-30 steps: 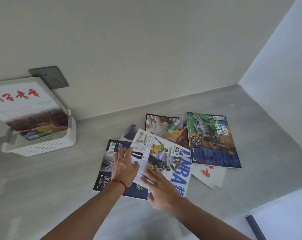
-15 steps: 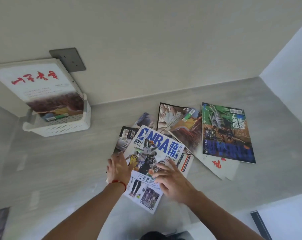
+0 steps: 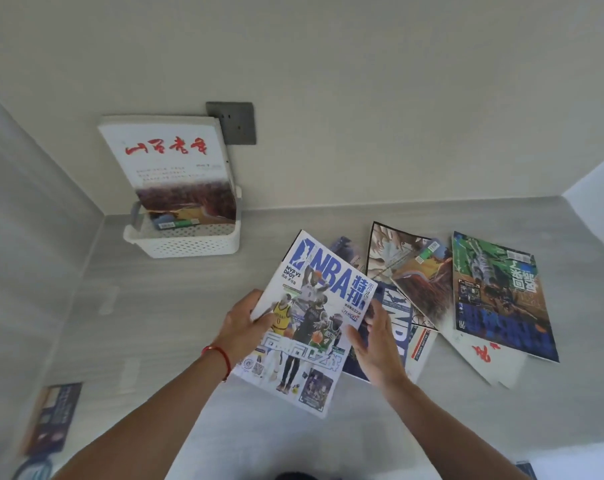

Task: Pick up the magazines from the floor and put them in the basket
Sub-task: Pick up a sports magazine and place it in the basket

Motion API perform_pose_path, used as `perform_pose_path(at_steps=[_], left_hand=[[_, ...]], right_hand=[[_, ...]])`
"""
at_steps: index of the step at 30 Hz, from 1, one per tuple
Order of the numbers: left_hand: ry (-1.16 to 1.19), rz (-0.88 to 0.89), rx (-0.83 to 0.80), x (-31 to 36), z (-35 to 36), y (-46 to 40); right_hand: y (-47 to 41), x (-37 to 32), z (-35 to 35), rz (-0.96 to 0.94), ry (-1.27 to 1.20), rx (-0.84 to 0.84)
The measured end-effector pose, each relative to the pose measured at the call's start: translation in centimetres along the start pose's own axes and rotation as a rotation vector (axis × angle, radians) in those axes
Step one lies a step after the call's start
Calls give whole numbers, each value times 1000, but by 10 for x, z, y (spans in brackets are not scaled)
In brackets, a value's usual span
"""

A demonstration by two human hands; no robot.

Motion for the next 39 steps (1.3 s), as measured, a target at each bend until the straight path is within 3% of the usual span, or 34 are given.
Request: perform_pose_path(at_steps=[4, 6, 9, 13, 16, 20, 31, 39], left_hand=[[171, -25, 83, -18, -65, 2], [236, -15, 115, -24, -100, -2], [276, 15, 176, -26, -159, -13], [157, 89, 387, -8, -251, -36], [14, 102, 590, 8, -316, -52], [-107, 94, 750, 18, -367, -74], [26, -107, 750, -45, -374, -135], [15, -103, 731, -65, -349, -155]], right_hand=[[-23, -36, 47, 299, -455, -100], [-42, -74, 63, 309, -571, -130], [-76, -155, 72, 90, -421, -130], [-112, -264, 79, -227, -189, -29], [-139, -320, 86, -304, -192, 57], [-170, -372, 102, -426, 77, 140], [-225, -349, 160, -312, 96, 64], [-240, -298, 173, -176, 93, 131]])
Point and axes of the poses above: each hand's wrist, its own y-axis away from the middle knuckle, its own z-axis out of the palm, x = y × z, the point moved 10 cm from there along -y, towards the middle knuckle, and after that the axes turned 9 degrees about -y, right-handed, at the moved point
